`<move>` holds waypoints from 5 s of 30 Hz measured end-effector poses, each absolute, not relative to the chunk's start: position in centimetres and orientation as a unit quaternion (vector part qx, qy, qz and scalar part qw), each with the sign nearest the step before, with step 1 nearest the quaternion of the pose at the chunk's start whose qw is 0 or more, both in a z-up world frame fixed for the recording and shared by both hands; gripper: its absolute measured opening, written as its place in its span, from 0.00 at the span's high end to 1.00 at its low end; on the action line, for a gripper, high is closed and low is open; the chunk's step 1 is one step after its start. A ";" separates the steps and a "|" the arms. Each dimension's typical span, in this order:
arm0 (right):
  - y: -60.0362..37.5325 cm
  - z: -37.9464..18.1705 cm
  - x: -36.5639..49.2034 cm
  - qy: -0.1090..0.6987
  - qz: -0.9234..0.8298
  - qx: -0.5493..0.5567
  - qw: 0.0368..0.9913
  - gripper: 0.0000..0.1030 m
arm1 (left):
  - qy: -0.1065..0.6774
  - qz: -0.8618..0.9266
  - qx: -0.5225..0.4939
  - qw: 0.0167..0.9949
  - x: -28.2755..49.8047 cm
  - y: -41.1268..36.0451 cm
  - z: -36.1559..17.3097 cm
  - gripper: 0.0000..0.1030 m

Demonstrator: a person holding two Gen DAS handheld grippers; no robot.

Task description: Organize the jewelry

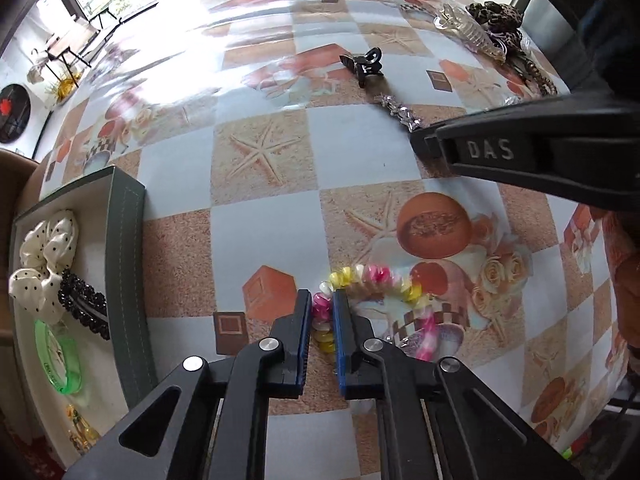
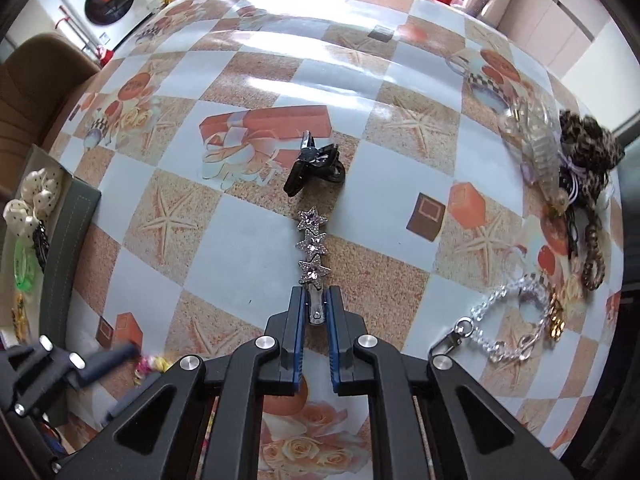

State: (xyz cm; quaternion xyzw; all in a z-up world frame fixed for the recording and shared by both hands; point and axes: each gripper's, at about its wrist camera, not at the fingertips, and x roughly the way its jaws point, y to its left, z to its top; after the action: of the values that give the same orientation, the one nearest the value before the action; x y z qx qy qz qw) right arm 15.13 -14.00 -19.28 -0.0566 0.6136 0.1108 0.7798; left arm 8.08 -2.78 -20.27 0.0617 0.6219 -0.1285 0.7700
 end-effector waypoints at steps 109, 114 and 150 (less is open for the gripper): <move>-19.8 -12.5 4.1 0.621 0.087 0.092 0.773 0.90 | 0.635 -0.115 0.077 0.760 9.5 -2.0 -20.3 0.89; -19.4 -12.4 3.9 0.619 0.089 0.095 0.775 0.90 | 0.626 -0.133 0.041 0.767 8.9 -1.1 -18.7 0.89; -4.4 -7.2 5.4 0.585 0.213 0.041 0.781 0.90 | 0.543 -0.060 -0.118 0.829 0.4 16.3 -8.0 0.89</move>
State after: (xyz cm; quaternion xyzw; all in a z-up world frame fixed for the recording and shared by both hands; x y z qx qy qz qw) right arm 5.44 -4.38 -7.16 0.0407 0.5852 0.2135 0.7812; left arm 0.39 16.31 -7.97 -0.1181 0.5430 -0.0602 0.8292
